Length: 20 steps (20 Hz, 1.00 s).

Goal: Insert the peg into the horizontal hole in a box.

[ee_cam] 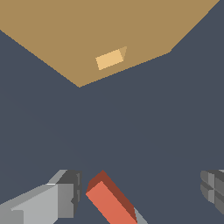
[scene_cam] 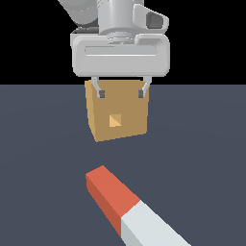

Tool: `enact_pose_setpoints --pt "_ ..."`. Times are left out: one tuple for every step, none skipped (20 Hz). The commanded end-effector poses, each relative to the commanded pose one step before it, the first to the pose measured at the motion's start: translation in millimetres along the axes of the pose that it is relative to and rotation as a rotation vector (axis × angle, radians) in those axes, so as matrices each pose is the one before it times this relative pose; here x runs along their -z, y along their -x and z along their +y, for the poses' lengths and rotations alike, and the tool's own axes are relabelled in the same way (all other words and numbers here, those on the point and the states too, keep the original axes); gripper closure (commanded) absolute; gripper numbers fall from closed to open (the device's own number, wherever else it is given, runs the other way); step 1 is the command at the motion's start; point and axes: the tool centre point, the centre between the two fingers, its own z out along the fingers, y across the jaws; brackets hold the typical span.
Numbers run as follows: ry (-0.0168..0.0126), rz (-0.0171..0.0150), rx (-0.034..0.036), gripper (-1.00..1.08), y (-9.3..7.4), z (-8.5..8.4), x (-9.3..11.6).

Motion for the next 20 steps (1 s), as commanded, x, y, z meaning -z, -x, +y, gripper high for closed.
enact_pose_setpoints --pt "0.0 0.0 0.0 -0.92 0.01 0.01 -0.01" --pt "0.0 0.0 0.0 -0.92 0.4 -0.03 -0.06" --pt "0.00002 0.0 0.00169 -0.92 0.16 -0.07 -0.18" --pt "0.0 0.00002 0.00218 -0.92 0.65 -0.13 -0.33" --pt "0.0 0.00003 0.00309 -0.92 0.9 -0.18 -0.46" --pt "0.0 0.00004 0.00391 -0.92 1.19 -0.23 -0.59" --pt "0.0 0.00005 0.00473 -0.92 1.48 -0.28 -0.72" --pt "0.0 0.00006 0.00565 -0.92 1.72 -0.32 -0.85" --pt "0.0 0.00007 0.00648 -0.92 2.01 -0.37 -0.98" --pt "-0.00001 0.00008 0.00737 -0.92 2.25 -0.42 -1.11" --pt "-0.00001 0.00009 0.00823 -0.92 2.52 -0.47 -1.24" --pt "-0.00001 0.0001 0.00908 -0.92 2.8 -0.51 -1.37" --pt "-0.00001 0.00011 0.00993 -0.92 3.07 -0.56 -1.5" --pt "-0.00001 0.00012 0.01081 -0.92 3.33 -0.6 -1.63" --pt "-0.00001 0.00014 0.01168 -0.92 3.6 -0.65 -1.77" --pt "-0.00001 0.00015 0.01252 -0.92 3.88 -0.69 -1.9" --pt "-0.00001 0.00016 0.01341 -0.92 4.14 -0.73 -2.03" --pt "-0.00001 0.00017 0.01428 -0.92 4.42 -0.77 -2.17" --pt "-0.00001 0.00018 0.01516 -0.92 4.7 -0.81 -2.3" --pt "-0.00001 0.00019 0.01605 -0.92 4.98 -0.85 -2.44"
